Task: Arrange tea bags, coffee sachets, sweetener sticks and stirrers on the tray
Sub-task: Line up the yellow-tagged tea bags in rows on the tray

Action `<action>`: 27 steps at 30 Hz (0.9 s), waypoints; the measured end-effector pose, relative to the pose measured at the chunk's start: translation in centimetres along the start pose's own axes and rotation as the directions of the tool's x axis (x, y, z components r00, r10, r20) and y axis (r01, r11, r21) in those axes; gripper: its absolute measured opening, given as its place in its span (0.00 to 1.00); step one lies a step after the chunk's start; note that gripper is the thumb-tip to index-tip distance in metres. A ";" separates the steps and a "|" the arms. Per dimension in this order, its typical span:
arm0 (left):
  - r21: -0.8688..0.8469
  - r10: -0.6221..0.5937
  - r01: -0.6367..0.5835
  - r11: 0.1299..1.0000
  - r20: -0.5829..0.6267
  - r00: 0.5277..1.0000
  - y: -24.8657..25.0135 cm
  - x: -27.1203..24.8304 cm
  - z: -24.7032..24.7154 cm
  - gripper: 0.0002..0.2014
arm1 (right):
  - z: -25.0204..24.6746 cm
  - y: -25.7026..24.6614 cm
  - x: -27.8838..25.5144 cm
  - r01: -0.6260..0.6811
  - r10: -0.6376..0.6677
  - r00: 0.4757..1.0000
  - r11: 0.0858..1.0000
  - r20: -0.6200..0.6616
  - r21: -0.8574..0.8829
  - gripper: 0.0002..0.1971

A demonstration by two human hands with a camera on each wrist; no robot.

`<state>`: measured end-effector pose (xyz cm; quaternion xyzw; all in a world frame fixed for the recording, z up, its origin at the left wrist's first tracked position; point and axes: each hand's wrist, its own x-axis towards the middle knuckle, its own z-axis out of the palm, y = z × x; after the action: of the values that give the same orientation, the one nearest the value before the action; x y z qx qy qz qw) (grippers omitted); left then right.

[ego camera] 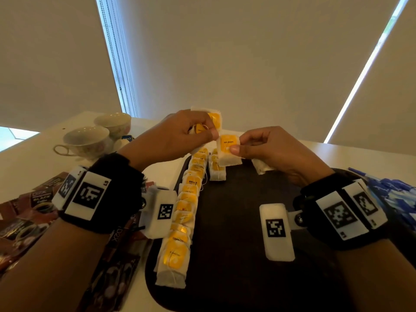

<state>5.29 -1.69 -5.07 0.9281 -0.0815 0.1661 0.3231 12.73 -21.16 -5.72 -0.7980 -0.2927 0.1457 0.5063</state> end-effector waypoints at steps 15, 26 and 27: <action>-0.102 -0.072 0.061 0.993 -0.103 0.992 0.2 -0.6 -2.0 0.16 | 3.1 2.5 2.4 -0.374 0.419 0.904 0.875 0.092 -0.308 0.10; -0.096 -0.058 0.047 0.994 -0.113 0.992 0.1 -0.6 -2.2 0.16 | 3.7 2.7 4.1 -0.451 0.494 0.869 0.800 0.008 -0.395 0.13; -0.094 -0.057 0.047 0.994 -0.112 0.992 0.1 -0.6 -2.3 0.16 | 3.7 2.5 4.1 -0.451 0.501 0.865 0.792 0.017 -0.411 0.14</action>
<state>4.11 -0.32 -3.58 0.9031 -0.0462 0.2068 0.3735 14.78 -16.75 -9.40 -0.9202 -0.1363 0.2563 0.2627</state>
